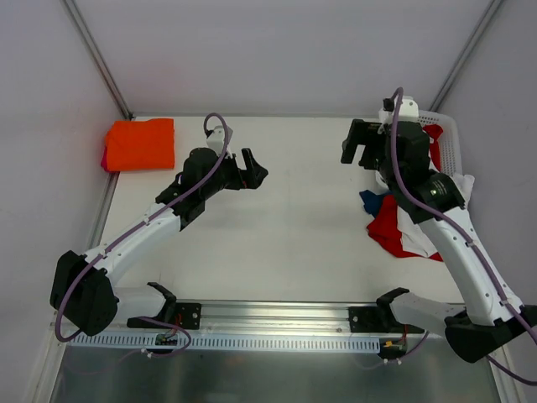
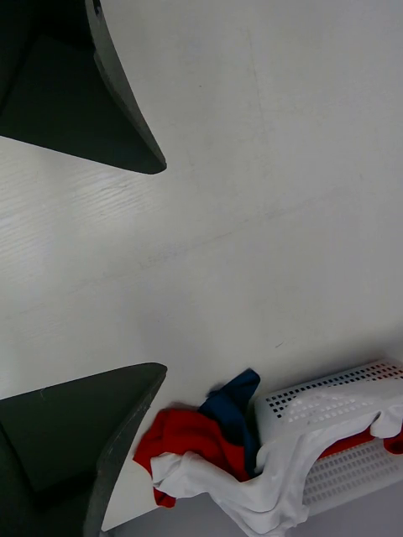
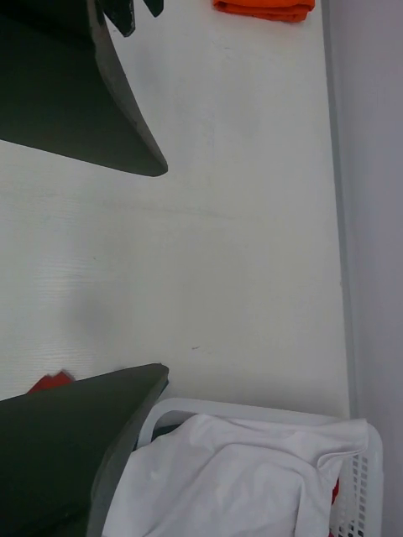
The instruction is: Fold and stack the t-shirts
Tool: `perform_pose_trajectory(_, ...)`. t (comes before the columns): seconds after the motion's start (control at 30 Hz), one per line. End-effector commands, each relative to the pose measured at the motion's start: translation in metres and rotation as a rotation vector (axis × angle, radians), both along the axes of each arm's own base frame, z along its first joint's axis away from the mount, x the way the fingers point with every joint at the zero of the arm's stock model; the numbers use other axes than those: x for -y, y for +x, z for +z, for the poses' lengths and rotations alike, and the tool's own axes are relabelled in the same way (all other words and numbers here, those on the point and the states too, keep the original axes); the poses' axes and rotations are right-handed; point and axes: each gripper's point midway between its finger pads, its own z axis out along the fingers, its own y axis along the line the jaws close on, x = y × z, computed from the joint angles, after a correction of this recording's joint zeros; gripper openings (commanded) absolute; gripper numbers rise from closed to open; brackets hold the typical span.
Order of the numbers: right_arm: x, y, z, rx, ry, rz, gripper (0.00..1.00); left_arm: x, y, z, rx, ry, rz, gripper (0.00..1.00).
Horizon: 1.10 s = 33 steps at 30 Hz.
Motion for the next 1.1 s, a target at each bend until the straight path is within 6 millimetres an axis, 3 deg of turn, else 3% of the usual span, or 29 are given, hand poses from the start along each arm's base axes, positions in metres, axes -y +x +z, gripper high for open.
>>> perform_pose_trajectory(0.0,-0.005,0.017,-0.038,-0.138,-0.112,0.003,0.99,0.007,-0.003,0.020,0.041,-0.056,-0.025,0.97)
perform_pose_trajectory(0.17,-0.005,0.030,-0.082,-0.238,-0.171,-0.029,1.00,0.006,-0.003,0.016,0.033,-0.052,-0.017,0.97)
perform_pose_trajectory(0.4,0.002,0.044,-0.113,-0.317,-0.258,-0.065,0.99,0.004,-0.001,0.012,0.031,-0.028,-0.002,0.97)
perform_pose_trajectory(0.47,0.024,0.047,-0.120,-0.339,-0.304,-0.154,0.99,-0.001,0.003,0.009,0.020,0.000,0.031,0.96)
perform_pose_trajectory(0.53,0.061,0.051,-0.134,-0.389,-0.301,-0.266,1.00,-0.004,0.005,0.007,0.016,0.021,0.050,0.96)
perform_pose_trajectory(0.57,0.091,0.053,-0.140,-0.413,-0.275,-0.352,0.99,-0.004,0.004,0.004,0.011,0.026,0.052,0.96)
perform_pose_trajectory(0.67,0.124,0.052,-0.165,-0.479,-0.174,-0.458,1.00,-0.002,0.004,0.002,0.005,0.026,0.050,0.96)
perform_pose_trajectory(0.73,0.131,0.052,-0.181,-0.515,-0.144,-0.499,1.00,-0.002,0.005,0.000,0.001,0.030,0.053,0.96)
perform_pose_trajectory(0.87,0.171,0.047,-0.192,-0.525,-0.177,-0.697,0.99,0.001,0.003,-0.001,-0.009,0.021,0.043,0.96)
perform_pose_trajectory(1.07,0.173,0.047,-0.217,-0.589,-0.096,-0.705,1.00,0.004,0.003,-0.003,-0.017,0.022,0.038,0.96)
